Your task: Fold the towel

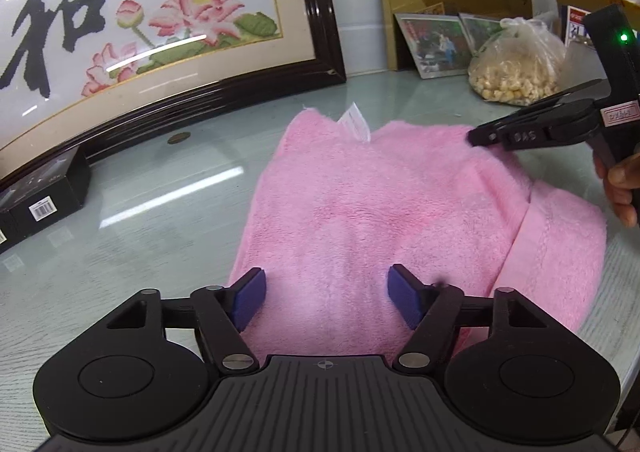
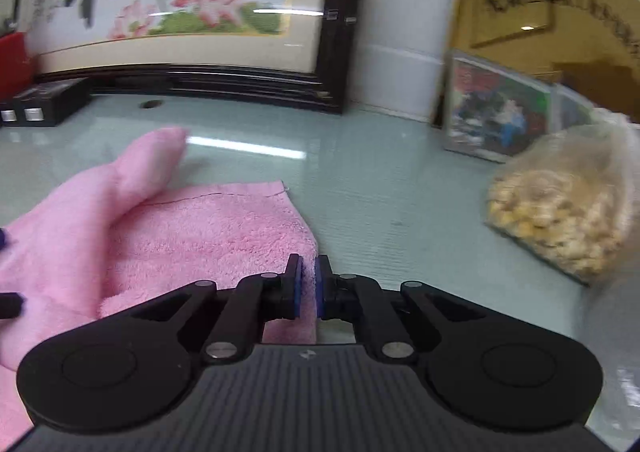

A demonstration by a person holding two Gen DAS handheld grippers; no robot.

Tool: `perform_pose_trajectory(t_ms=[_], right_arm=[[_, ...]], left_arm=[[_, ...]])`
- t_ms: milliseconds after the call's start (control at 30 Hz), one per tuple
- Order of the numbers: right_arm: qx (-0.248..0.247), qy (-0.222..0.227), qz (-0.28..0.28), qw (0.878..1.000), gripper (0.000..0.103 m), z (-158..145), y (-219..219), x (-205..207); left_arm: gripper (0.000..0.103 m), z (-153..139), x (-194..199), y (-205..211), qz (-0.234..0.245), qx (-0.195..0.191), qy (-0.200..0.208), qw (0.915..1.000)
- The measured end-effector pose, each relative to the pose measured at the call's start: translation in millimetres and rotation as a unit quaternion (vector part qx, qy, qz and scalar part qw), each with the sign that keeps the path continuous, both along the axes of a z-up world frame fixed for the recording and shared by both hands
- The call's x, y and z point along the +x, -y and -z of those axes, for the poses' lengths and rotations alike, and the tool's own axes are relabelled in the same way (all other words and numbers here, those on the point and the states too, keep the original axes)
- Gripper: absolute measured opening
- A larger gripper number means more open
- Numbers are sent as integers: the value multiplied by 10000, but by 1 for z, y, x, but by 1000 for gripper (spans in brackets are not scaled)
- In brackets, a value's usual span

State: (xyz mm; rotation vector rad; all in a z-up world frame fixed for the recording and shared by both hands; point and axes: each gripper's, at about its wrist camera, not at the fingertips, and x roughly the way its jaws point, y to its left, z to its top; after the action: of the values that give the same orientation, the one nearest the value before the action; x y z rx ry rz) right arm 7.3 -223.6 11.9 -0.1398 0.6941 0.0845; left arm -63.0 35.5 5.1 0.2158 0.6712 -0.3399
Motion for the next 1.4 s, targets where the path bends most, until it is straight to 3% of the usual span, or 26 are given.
perform_pose_trajectory(t_ms=[167, 300, 367, 433, 500, 600, 733, 833, 933, 1033, 1133, 1200, 1267, 1400], right_arm=[[-51, -23, 262, 9996, 12, -3, 26, -20], [-602, 322, 484, 9965, 13, -18, 29, -42], [-339, 452, 413, 9975, 16, -27, 31, -48], [117, 540, -74, 9984, 19, -36, 26, -50], [563, 389, -454, 9966, 36, -40, 19, -46], [816, 204, -1003, 9914, 46, -41, -7, -43], [824, 85, -1265, 9885, 50, -38, -24, -51], [1011, -114, -1449, 9842, 51, -34, -26, -56], [1359, -340, -1610, 9769, 52, -29, -16, -59], [1731, -631, -1908, 9642, 58, -23, -6, -60], [1444, -759, -2306, 9593, 62, -16, -3, -71], [1141, -765, -2349, 9623, 63, -18, -4, -82], [1246, -778, -2221, 9639, 64, -25, -1, -84], [1307, -203, -1943, 9720, 72, -42, 2, -79]], left_arm=[[72, 0, -9, 4, -213, 181, 151, 9995], [72, -1, -30, 11, -486, 601, 346, 9964], [72, 0, -42, 12, -553, 758, 428, 9947], [72, 0, -50, 12, -596, 796, 451, 9940], [72, -1, -60, 9, -667, 772, 391, 9940], [72, -4, -69, 2, -843, 669, 196, 9940], [71, -9, -85, -9, -988, 673, 63, 9928], [68, -14, -94, -20, -1022, 418, 43, 9939], [69, -29, -103, -23, -1003, 379, 517, 9929], [70, -37, -91, -21, -848, 328, 704, 9934], [70, -35, -70, -16, -623, 296, 611, 9957], [70, -32, -54, -13, -595, 223, 500, 9967], [70, -28, -37, -13, -536, 84, 341, 9979], [70, -24, -12, -5, -320, 15, 262, 9991]])
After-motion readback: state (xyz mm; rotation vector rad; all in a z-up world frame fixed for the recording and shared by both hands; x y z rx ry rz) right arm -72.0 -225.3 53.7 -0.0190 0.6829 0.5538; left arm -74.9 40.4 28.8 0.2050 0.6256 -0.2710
